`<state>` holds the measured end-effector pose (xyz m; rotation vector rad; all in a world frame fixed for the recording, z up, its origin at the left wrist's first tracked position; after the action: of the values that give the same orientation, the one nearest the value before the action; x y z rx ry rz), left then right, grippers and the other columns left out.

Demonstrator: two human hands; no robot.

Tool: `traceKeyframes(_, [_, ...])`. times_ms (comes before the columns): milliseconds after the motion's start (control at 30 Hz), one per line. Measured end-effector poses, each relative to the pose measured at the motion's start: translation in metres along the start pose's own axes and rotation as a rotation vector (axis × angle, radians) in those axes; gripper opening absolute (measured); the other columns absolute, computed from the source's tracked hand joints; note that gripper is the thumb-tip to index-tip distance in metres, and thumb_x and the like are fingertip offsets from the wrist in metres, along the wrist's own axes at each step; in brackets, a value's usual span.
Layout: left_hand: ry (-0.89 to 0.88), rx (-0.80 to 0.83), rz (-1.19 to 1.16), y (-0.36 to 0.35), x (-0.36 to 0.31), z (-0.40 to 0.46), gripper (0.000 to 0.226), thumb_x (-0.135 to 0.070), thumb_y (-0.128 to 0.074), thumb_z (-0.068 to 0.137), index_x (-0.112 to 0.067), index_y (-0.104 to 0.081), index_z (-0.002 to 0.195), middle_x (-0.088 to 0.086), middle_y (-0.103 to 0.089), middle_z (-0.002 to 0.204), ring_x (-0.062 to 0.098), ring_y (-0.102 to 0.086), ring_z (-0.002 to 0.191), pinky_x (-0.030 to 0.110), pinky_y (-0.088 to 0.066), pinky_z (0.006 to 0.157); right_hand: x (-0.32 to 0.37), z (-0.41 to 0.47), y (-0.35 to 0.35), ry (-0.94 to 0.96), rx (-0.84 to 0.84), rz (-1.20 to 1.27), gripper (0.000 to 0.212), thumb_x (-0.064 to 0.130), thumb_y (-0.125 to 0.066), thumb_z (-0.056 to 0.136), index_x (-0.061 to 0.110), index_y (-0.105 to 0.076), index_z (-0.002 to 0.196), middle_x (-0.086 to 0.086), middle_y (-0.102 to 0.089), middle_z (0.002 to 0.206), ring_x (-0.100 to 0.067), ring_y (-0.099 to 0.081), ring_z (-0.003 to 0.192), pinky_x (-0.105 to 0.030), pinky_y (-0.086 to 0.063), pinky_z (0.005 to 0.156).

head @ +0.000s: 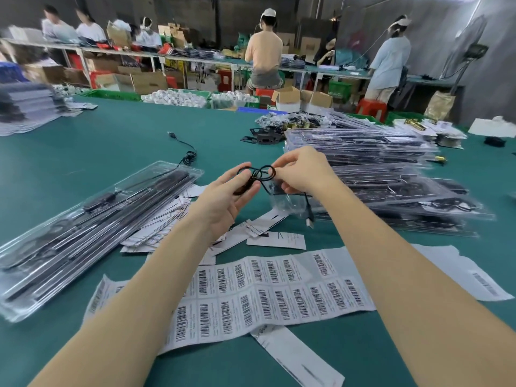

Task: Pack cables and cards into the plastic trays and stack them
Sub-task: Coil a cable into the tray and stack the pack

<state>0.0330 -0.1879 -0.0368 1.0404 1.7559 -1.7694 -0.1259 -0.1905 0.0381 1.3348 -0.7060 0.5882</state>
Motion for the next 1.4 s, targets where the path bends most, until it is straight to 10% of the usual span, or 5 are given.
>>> traceKeyframes(300, [-0.124,-0.032,0.126,0.001,-0.002,-0.004,0.009,0.002,-0.069,0.090,-0.002,-0.061,0.093,0.010,-0.075,0.083,0.020,-0.076,0.086,0.020,-0.059,0.077,0.027,-0.056,-0.022,0.033,0.368,-0.515,0.035,0.004,-0.042,0.091,0.011,-0.071,0.109,-0.007,-0.071,0.080,-0.024,-0.075,0.070,-0.038,-0.062,0.079])
traceKeyframes(433, [-0.294,-0.066,0.444,-0.002,-0.019,-0.010,0.013,0.001,-0.075,0.086,-0.003,-0.065,0.094,0.015,-0.070,0.086,0.020,-0.074,0.075,0.023,-0.059,0.072,0.041,-0.069,-0.014,0.053,0.348,-0.640,0.012,0.009,-0.052,0.087,0.010,-0.064,0.088,-0.006,-0.071,0.067,-0.017,-0.071,0.055,-0.023,-0.050,0.043])
traceKeyframes(633, [-0.544,0.001,0.912,-0.022,-0.036,-0.026,0.013,-0.003,-0.073,0.084,-0.012,-0.074,0.094,-0.001,-0.077,0.081,0.004,-0.069,0.073,0.017,-0.054,0.072,0.072,-0.042,-0.020,0.146,0.248,0.032,0.009,0.006,-0.058,0.093,0.012,-0.060,0.087,-0.007,-0.070,0.073,-0.014,-0.058,0.048,-0.027,-0.053,0.051])
traceKeyframes(900, [-0.266,0.119,0.490,-0.011,-0.008,-0.007,0.012,-0.013,-0.065,0.098,-0.010,-0.072,0.106,0.011,-0.075,0.111,0.017,-0.071,0.105,0.028,-0.053,0.100,0.057,-0.011,-0.042,0.061,0.343,0.300,0.017,0.021,-0.068,0.096,0.005,-0.073,0.098,-0.005,-0.075,0.083,-0.009,-0.061,0.058,-0.020,-0.052,0.052])
traceKeyframes(1400, [-0.093,0.026,0.284,-0.005,-0.009,-0.005,0.014,0.000,-0.057,0.097,-0.007,-0.067,0.103,0.019,-0.071,0.098,0.027,-0.070,0.086,0.031,-0.062,0.078,0.021,-0.027,-0.018,0.036,0.303,0.101,0.031,0.002,-0.084,0.076,0.013,-0.057,0.088,-0.017,-0.076,0.087,-0.028,-0.077,0.082,-0.035,-0.062,0.068])
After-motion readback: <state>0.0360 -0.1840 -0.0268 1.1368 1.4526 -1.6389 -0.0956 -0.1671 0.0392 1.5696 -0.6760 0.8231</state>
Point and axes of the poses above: each hand's wrist, its own z-axis towards the middle knuckle, its own y-axis out of the back of the hand, x = y × z, the point moved 9 cm from there along z, towards the middle knuckle
